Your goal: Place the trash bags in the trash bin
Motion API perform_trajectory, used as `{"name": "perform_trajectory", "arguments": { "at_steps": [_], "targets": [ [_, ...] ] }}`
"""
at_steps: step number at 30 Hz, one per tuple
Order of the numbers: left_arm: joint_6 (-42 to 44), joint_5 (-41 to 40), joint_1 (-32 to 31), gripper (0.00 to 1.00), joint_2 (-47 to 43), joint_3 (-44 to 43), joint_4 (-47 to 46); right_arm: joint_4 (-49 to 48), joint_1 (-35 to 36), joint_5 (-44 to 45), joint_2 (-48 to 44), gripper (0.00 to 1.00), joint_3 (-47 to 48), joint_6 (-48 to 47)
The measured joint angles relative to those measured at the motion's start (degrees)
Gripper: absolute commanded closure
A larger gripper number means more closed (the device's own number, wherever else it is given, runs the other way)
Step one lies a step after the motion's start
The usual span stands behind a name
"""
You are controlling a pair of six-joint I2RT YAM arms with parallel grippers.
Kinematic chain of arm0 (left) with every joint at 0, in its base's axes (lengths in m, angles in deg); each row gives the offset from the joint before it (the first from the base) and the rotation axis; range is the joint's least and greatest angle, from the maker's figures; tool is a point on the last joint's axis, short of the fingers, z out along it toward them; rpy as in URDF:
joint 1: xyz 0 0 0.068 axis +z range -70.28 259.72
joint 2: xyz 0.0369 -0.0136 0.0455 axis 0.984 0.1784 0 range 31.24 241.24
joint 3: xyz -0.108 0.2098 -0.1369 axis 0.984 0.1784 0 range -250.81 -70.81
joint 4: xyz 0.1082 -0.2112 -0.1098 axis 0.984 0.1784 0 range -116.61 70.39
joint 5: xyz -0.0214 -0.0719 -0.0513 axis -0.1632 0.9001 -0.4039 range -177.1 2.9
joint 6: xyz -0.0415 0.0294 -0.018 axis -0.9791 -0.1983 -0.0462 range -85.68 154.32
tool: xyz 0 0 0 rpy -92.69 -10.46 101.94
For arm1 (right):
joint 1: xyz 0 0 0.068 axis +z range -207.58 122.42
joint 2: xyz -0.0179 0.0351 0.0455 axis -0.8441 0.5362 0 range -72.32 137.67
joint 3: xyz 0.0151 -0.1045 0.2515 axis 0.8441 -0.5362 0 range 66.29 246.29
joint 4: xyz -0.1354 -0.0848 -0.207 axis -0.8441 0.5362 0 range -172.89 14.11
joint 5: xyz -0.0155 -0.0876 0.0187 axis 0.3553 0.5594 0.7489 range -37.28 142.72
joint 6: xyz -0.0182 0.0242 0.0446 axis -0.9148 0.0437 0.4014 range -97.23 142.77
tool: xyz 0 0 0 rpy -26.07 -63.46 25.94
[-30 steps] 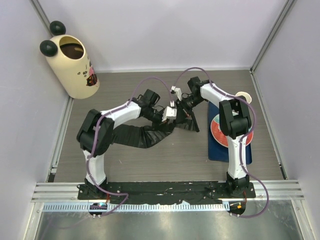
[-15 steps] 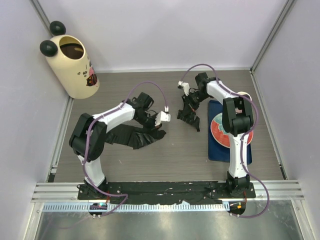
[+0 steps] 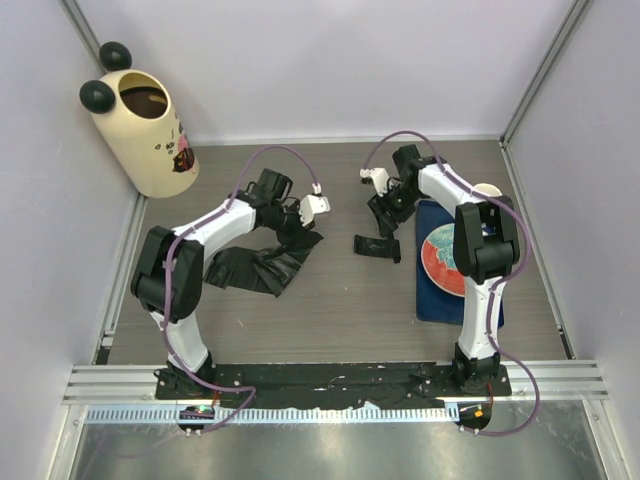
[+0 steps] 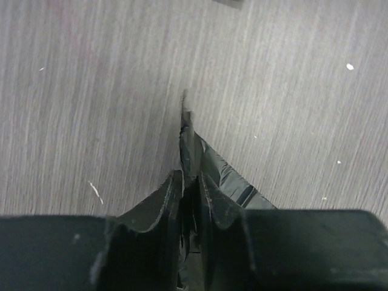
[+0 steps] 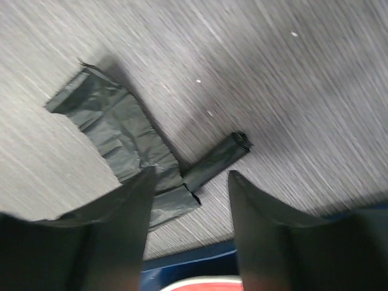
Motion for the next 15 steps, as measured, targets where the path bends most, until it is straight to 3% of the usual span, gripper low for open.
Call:
{"name": "perform_trajectory", "arguments": {
  "at_steps": [2,5,6,7,11,15],
  "targets": [
    [-2.4,-1.6,0.0,0.54,-0.2,-0.2,-1.2,-0.3,0.0,2.2,-0.1,0.21,-0.1,1.0],
    [-6.7,-3.0,0.3,0.38,-0.2,-1.8,-1.4,-0.4,0.0,2.8,-0.1,0.13,0.5,2.2],
    [-7.6,-3.3,0.4,0.23,-0.4,-2.4,-1.5,-0.3,0.0,2.4,-0.1,0.11,1.2,2.7],
    [-8.9,-3.6,0.6,0.17,-0.9,-2.8,-1.7,-0.2,0.0,1.7,-0.1,0.10,1.9,3.4],
    [-14.5,-4.3,3.0,0.14,-6.8,-2.7,-1.3,-0.9,0.9,-2.0,-1.2,0.10,5.7,5.6],
    [-19.6,-6.4,10.2,0.27,-16.8,-0.2,1.0,-1.2,6.5,-3.9,-3.2,0.16,8.7,6.3]
  ]
}}
